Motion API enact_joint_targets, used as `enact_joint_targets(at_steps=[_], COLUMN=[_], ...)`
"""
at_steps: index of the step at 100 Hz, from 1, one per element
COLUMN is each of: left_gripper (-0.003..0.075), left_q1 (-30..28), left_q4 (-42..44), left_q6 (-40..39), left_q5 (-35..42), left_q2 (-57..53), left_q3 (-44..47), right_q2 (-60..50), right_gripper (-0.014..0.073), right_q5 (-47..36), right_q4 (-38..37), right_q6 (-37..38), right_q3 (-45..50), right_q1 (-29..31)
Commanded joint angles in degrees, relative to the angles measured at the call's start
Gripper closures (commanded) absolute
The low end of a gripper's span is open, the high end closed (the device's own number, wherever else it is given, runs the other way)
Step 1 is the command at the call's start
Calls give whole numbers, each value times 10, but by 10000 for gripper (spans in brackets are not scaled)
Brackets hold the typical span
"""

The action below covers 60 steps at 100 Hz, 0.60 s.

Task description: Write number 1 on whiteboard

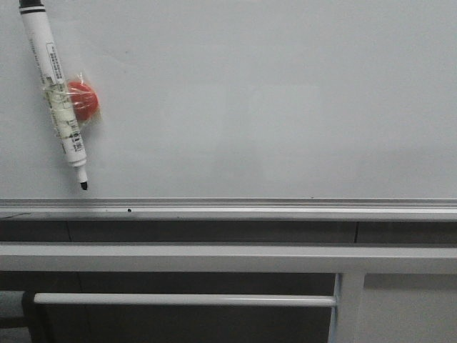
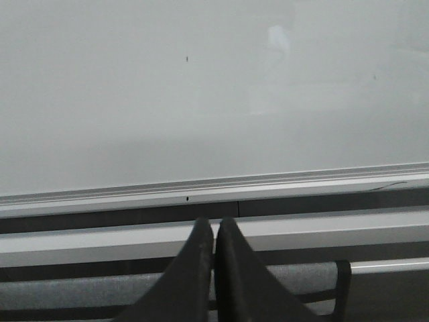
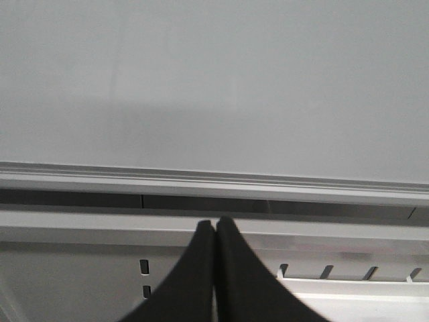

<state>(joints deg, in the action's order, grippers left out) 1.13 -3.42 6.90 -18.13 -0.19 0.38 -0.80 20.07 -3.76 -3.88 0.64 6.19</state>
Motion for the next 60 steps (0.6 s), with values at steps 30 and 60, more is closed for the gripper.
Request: enact_joint_targets(at_steps=[30, 60], left_gripper=[741, 741], left_q1=[4, 4], left_q4=[-4, -4], left_q6=[-5, -5], left_q5=[134, 422], left_q2=[-14, -14], left_q3=[3, 3], right_q2=[-7, -7], right_gripper=[657, 657], right_q5=[-97, -338], right_q4=[-24, -24], right_q6=[-4, -4], right_q3=[17, 17], right_q1=[-1, -1])
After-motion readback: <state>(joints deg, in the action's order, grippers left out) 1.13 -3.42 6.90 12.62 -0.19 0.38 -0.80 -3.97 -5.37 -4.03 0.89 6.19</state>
